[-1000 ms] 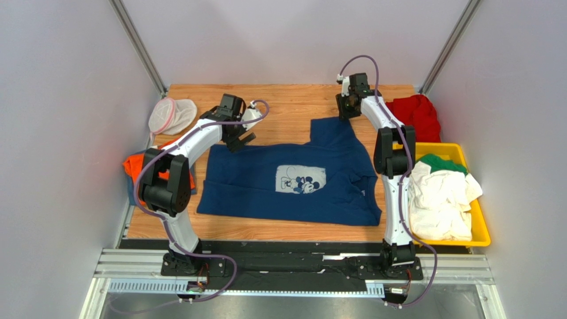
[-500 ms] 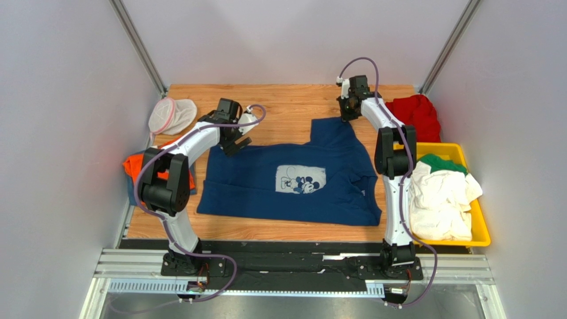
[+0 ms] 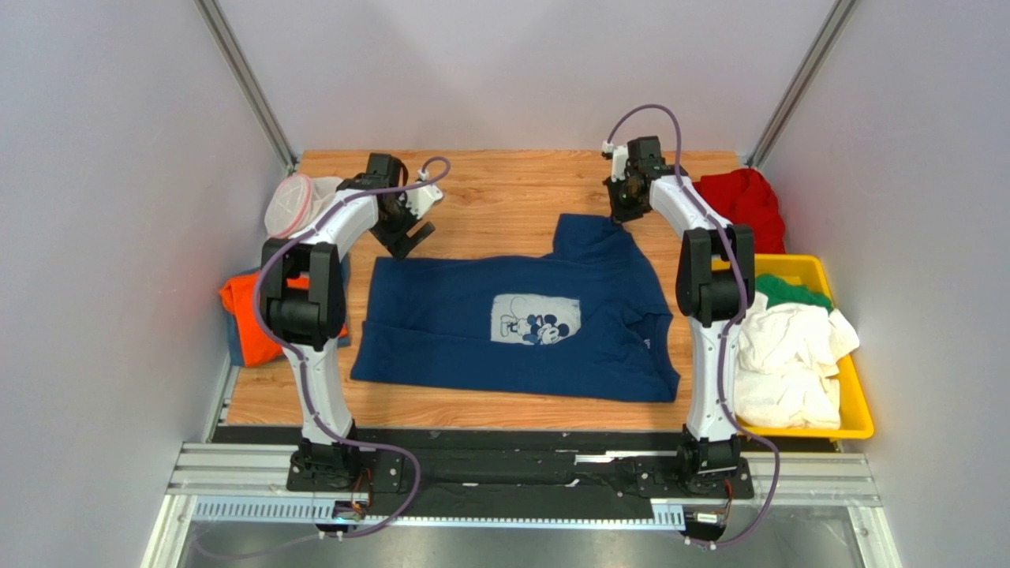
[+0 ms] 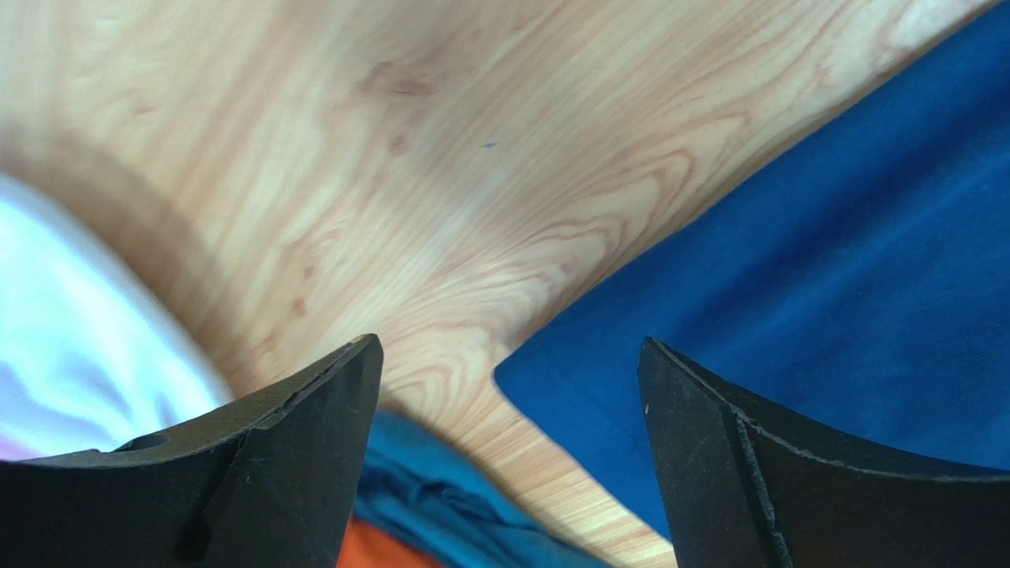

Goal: Fold and stack the t-shirts
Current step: Fold the tshirt

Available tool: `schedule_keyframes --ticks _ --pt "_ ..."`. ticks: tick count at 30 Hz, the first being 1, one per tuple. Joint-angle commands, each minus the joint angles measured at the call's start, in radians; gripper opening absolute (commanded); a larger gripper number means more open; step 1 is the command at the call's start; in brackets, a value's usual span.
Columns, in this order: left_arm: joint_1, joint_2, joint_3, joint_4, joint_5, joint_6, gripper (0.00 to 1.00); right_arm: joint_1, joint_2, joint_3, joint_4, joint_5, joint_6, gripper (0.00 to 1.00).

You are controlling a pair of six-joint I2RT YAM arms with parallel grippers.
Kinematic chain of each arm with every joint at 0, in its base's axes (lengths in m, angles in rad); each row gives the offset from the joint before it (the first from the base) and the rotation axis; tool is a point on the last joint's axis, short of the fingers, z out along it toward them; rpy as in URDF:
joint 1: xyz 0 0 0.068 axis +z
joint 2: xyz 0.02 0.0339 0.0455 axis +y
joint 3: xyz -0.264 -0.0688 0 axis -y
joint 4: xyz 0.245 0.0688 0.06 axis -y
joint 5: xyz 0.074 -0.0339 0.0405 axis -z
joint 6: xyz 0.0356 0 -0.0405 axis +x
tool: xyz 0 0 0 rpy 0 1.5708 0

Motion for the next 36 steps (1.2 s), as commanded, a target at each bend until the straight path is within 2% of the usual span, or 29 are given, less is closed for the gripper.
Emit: schedule_keyframes --ticks 1,12,15,16,18,26,33,36 --pt "0.026 0.041 0.059 -0.091 0.113 -0.014 0.87 0.001 -0.116 -0.025 0.008 -0.020 -0.020 0.00" --pt "0.081 0.102 0.099 -0.150 0.171 0.023 0.76 0.002 -0.172 -0.035 -0.006 -0.047 -0.009 0.00" --pt "0.087 0.123 0.110 -0.170 0.177 0.034 0.64 0.004 -0.182 -0.046 -0.006 -0.049 -0.009 0.00" --pt "0.089 0.128 0.110 -0.173 0.179 0.042 0.56 0.004 -0.185 -0.049 -0.006 -0.050 -0.010 0.00" --pt "0.095 0.136 0.112 -0.177 0.188 0.046 0.46 0.004 -0.193 -0.063 -0.007 -0.049 -0.012 0.00" --pt "0.106 0.176 0.142 -0.208 0.199 0.058 0.33 0.004 -0.221 -0.106 -0.004 -0.052 -0.015 0.00" --pt "0.106 0.139 0.129 -0.181 0.182 0.037 0.00 0.004 -0.242 -0.137 -0.006 -0.054 -0.013 0.00" --pt "0.106 0.113 0.127 -0.173 0.173 0.019 0.00 0.008 -0.262 -0.150 -0.007 -0.055 -0.017 0.00"
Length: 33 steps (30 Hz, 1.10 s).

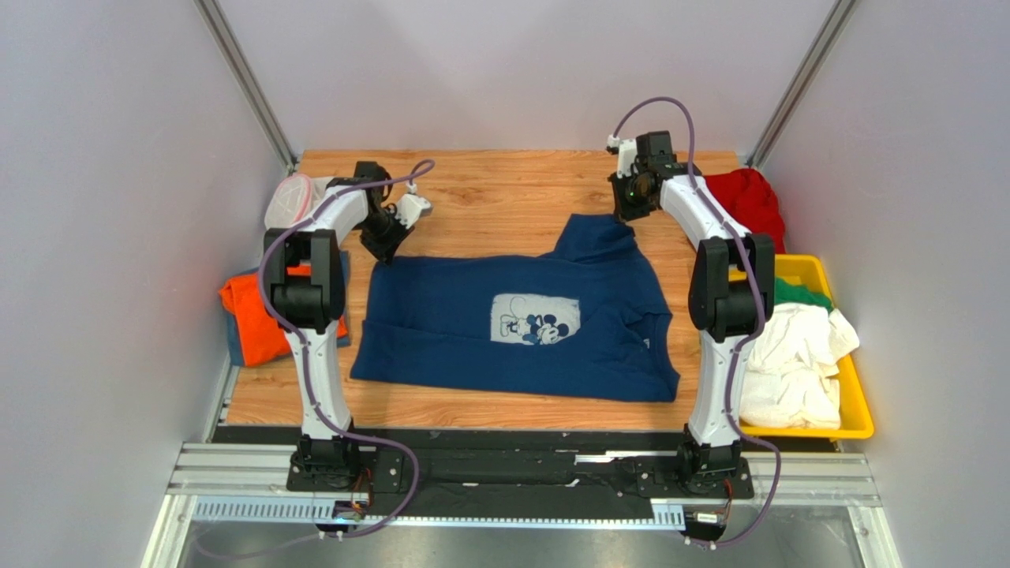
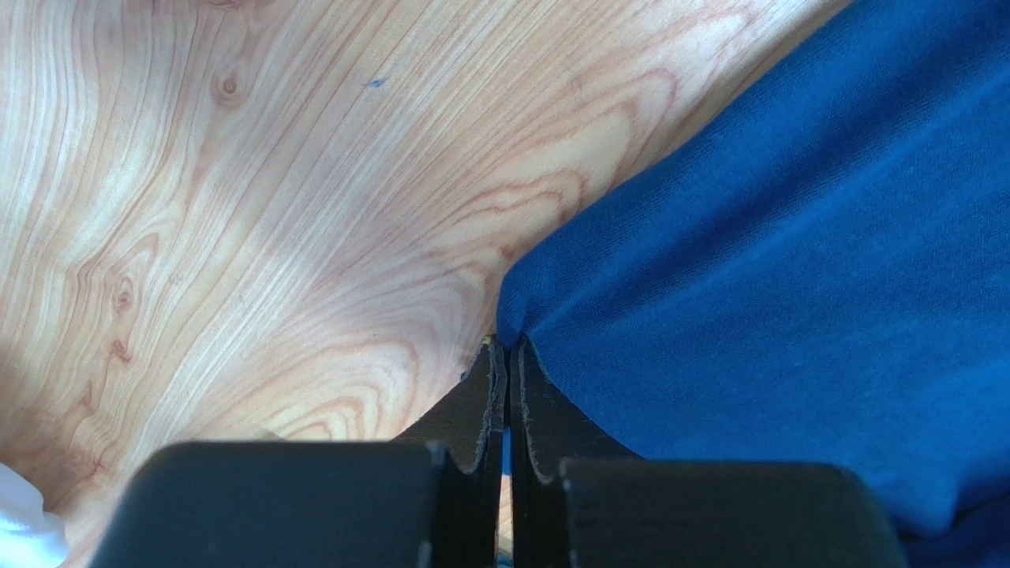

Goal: Fold and stack the t-shirts
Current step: Fold the tshirt

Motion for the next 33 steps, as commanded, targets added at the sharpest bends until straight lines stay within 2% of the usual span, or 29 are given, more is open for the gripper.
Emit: schedule_keyframes --ticks 1,11,20,25,33 --pt "0.010 -0.052 0.016 0.016 -0.014 -0.020 0.00 0.009 -0.087 -0.015 0.004 -0.016 -0.017 0.00" --pt "0.003 -0.187 -0.071 0.021 -0.053 -0.049 0.00 0.024 -0.234 -0.116 -0.024 -0.051 -0.031 0.00" --pt "-0.034 -0.302 -0.171 0.021 -0.087 -0.036 0.00 0.055 -0.400 -0.283 -0.058 -0.089 -0.049 0.00" --pt "-0.053 -0.341 -0.209 0.019 -0.099 -0.040 0.00 0.067 -0.522 -0.400 -0.088 -0.100 -0.067 0.00" --pt "-0.066 -0.386 -0.257 0.025 -0.126 -0.043 0.00 0.078 -0.716 -0.500 -0.196 -0.111 -0.118 0.00"
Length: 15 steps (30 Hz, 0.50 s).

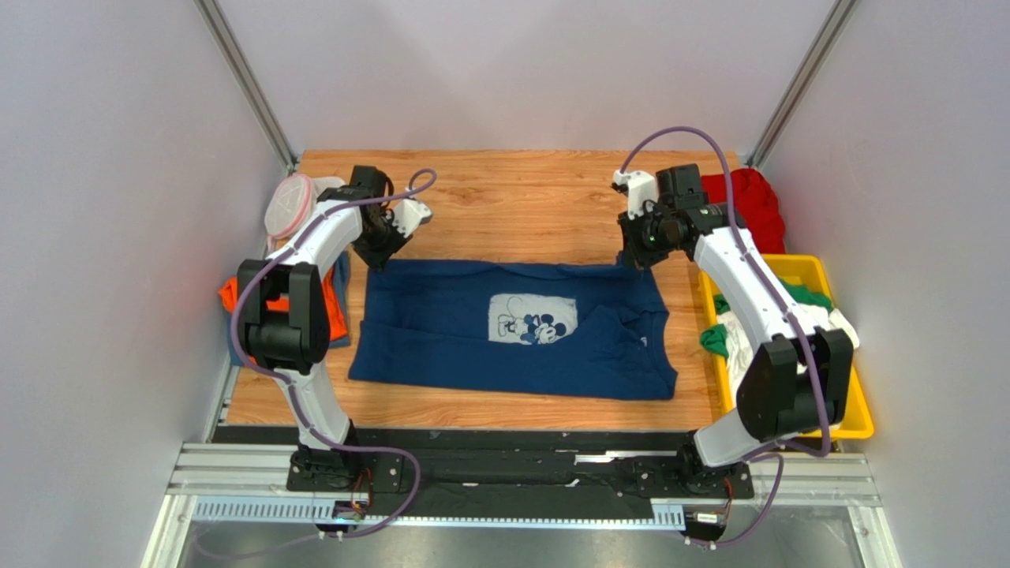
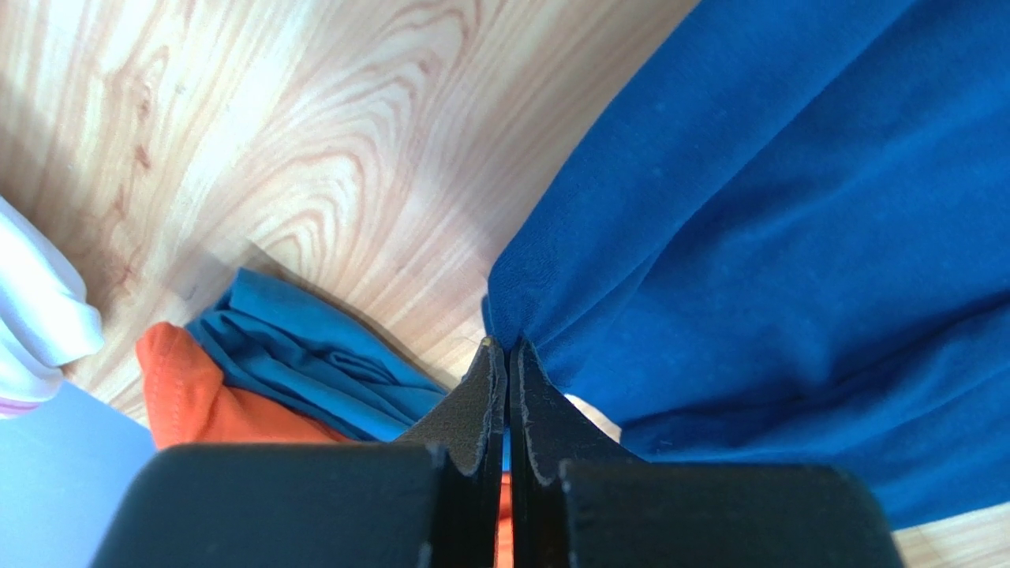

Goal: Fold and stack the t-shirts
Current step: Fold the tshirt

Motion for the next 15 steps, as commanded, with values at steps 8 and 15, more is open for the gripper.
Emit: schedule_keyframes --ticks 8,15 --pt "-0.021 -0.133 -0.072 0.007 -0.050 -0.014 0.00 0.012 -0.226 -0.080 -0.171 -0.034 -0.094 0.00" --pt "-0.038 -0.208 -0.162 0.005 -0.073 -0.016 0.00 0.020 -0.289 -0.147 -0.236 -0.044 -0.124 0.00"
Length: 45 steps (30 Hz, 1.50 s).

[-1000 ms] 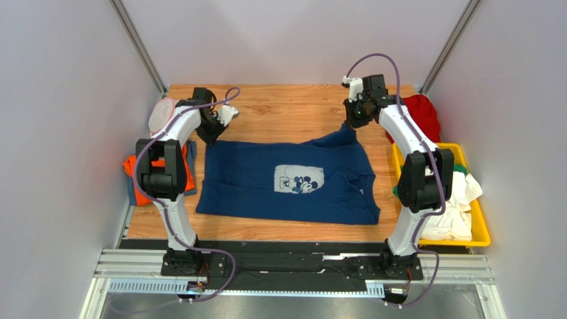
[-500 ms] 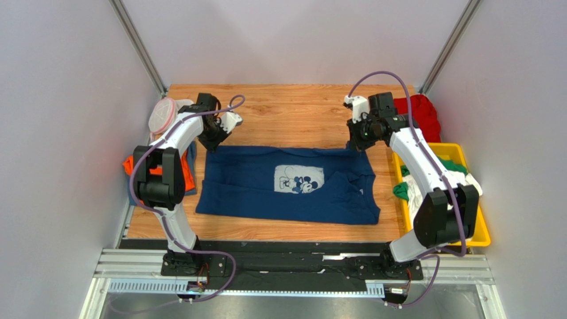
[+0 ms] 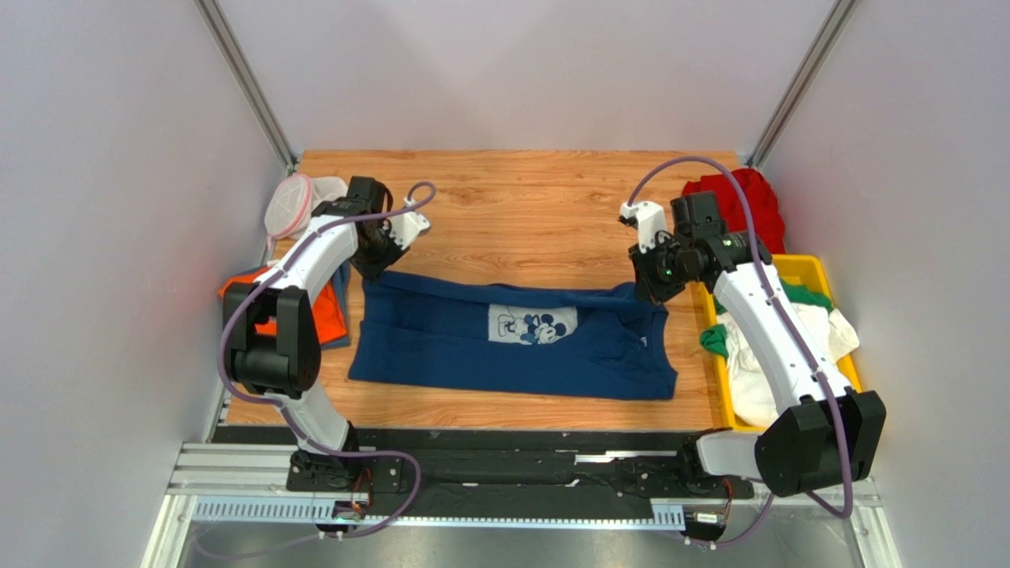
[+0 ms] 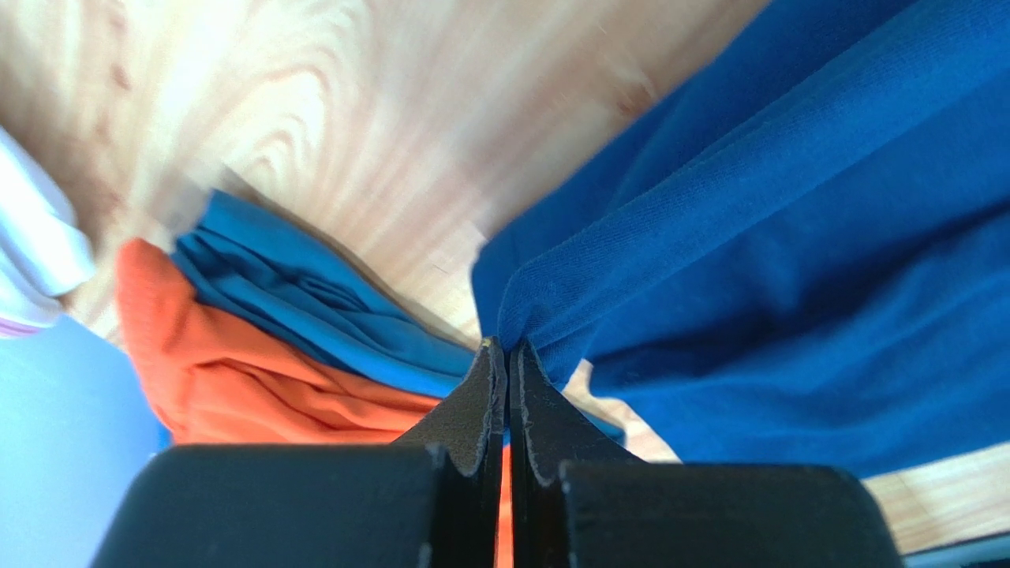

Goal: Fold and stack the t-shirts
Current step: Fold the tshirt

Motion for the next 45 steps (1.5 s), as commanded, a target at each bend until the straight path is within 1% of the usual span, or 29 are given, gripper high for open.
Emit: schedule_keyframes --ticks 1,10,28,29,39,41,42,44,45 --pt "-0.015 -0.071 -0.053 -0.001 -0.018 -0.016 0.00 0.011 -0.050 -0.028 -0.056 -0.024 -0.040 0.00" --pt "-0.035 -0.086 -0.124 0.013 -0.021 -0.025 0.00 0.037 -0.072 -0.070 -0.086 -0.041 -0.049 0.00" --pt "-0.045 -0.118 -0.174 0.017 -0.019 -0.027 0.00 0.071 -0.138 -0.111 -0.135 -0.021 -0.050 0.00" --pt "-0.048 -0.120 -0.180 0.017 -0.047 -0.027 0.00 0.071 -0.139 -0.114 -0.141 -0.021 -0.053 0.00" --pt "-0.058 -0.126 -0.237 0.028 -0.085 -0.037 0.00 0.086 -0.152 -0.116 -0.174 -0.018 -0.064 0.00" --pt "-0.058 -0.122 -0.239 0.036 -0.096 -0.037 0.03 0.093 -0.136 -0.111 -0.194 -0.018 -0.070 0.00" --pt "-0.058 -0.120 -0.237 0.036 -0.099 -0.037 0.09 0.096 -0.132 -0.108 -0.201 -0.017 -0.075 0.00" --pt "-0.059 -0.111 -0.229 0.036 -0.110 -0.044 0.16 0.105 -0.119 -0.107 -0.217 -0.017 -0.083 0.00" --pt "-0.059 -0.105 -0.219 0.033 -0.114 -0.048 0.23 0.109 -0.113 -0.103 -0.222 -0.018 -0.087 0.00"
